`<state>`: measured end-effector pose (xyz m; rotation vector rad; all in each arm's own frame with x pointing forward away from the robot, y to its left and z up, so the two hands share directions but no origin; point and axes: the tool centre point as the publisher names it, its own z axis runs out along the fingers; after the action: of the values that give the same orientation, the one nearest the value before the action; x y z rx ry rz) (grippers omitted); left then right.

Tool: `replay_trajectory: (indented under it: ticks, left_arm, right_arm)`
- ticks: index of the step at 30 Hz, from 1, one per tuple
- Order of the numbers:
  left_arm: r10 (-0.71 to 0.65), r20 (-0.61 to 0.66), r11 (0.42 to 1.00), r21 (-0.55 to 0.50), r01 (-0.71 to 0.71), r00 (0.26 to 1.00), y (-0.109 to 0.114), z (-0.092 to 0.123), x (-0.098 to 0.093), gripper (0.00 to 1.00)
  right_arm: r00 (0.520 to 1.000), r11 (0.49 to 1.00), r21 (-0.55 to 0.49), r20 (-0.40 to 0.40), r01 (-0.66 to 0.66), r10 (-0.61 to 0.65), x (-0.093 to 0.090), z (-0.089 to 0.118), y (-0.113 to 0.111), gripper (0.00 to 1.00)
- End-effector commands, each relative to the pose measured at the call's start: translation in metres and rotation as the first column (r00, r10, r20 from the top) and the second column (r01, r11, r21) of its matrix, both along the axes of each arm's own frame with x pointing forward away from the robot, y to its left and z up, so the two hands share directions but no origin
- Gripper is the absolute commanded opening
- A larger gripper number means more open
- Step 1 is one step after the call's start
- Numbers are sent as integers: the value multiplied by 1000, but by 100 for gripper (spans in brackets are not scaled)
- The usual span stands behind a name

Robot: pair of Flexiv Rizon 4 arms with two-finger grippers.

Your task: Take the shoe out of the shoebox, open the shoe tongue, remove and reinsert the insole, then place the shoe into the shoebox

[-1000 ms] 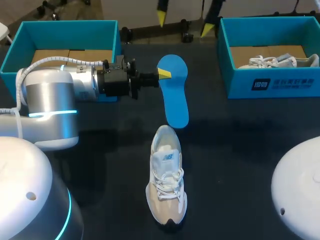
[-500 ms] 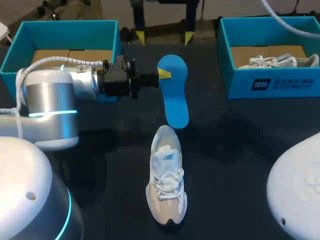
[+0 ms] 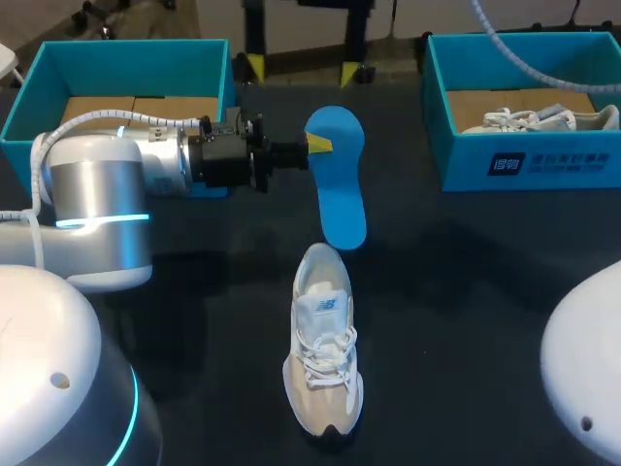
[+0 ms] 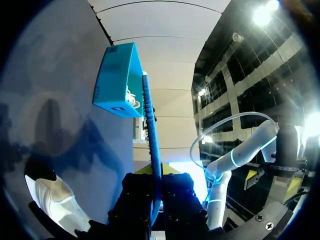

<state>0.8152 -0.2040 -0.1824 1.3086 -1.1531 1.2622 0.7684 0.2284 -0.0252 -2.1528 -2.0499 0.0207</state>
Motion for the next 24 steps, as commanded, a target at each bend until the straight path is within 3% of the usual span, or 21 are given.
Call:
replay_trajectory:
  ticks: [1, 8, 14, 24]
  left_arm:
    - [-1, 0, 1000, 1, 1, 1000, 0, -1, 0, 0]
    - [-1, 0, 1000, 1, 1, 1000, 0, -1, 0, 0]
    - [-1, 0, 1000, 1, 1, 1000, 0, -1, 0, 0]
    - [-1, 0, 1000, 1, 1, 1000, 0, -1, 0, 0]
  right_arm:
    - [1000, 956, 294, -14, 24, -21, -1, -7, -42, 100]
    - [1000, 861, 508, -23, 17, -6, -3, 0, -63, 100]
    - [1000, 732, 682, -9, -2, 11, -4, -3, -70, 100]
    - [1000, 538, 842, -31, 26, 1, -3, -24, -69, 100]
